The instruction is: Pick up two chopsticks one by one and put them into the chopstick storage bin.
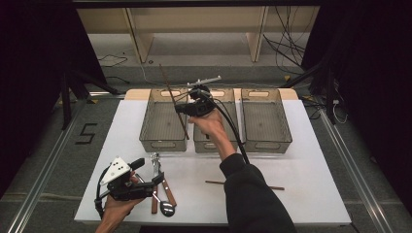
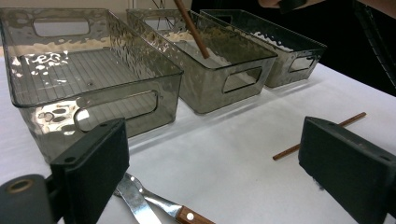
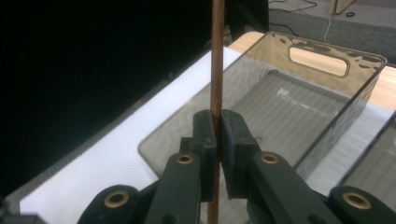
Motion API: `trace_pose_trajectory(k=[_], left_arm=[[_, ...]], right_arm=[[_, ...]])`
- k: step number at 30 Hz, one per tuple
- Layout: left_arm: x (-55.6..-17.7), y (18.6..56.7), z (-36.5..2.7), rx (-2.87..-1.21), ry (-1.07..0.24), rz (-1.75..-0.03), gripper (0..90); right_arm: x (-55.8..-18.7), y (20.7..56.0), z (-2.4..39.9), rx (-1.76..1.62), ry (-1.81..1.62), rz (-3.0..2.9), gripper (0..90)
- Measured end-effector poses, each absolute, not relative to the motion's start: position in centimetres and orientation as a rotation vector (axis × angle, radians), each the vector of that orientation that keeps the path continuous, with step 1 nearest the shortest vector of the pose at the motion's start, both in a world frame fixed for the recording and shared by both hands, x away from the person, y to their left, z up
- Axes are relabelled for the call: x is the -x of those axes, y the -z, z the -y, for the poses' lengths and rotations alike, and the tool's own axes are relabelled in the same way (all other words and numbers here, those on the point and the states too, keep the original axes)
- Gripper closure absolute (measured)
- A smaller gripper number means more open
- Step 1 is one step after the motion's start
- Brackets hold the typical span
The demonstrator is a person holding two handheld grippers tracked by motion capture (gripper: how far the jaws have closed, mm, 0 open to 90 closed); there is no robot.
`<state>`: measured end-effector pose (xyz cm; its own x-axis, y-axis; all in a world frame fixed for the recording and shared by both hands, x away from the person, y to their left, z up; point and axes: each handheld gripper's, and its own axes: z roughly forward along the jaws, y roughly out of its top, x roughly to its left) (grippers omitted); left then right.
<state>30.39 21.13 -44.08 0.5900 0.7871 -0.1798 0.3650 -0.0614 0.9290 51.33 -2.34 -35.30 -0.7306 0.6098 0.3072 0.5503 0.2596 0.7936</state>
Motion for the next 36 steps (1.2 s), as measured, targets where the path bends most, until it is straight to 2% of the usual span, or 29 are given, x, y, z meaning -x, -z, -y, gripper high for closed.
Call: trace_pose_trajectory(k=[9, 36], left_arm=[[-30.4, 44.1, -21.1, -1.659, -0.452, -0.973, 7.8], [-30.3, 44.0, -21.1, -1.658, -0.45, -0.968, 7.8]], right_arm=[[-52.4, 35.7, 0.6, -1.154, -1.481, -2.419, 85.6], [-53.5, 38.6, -1.2, -1.228, -1.347, -2.43, 85.5]])
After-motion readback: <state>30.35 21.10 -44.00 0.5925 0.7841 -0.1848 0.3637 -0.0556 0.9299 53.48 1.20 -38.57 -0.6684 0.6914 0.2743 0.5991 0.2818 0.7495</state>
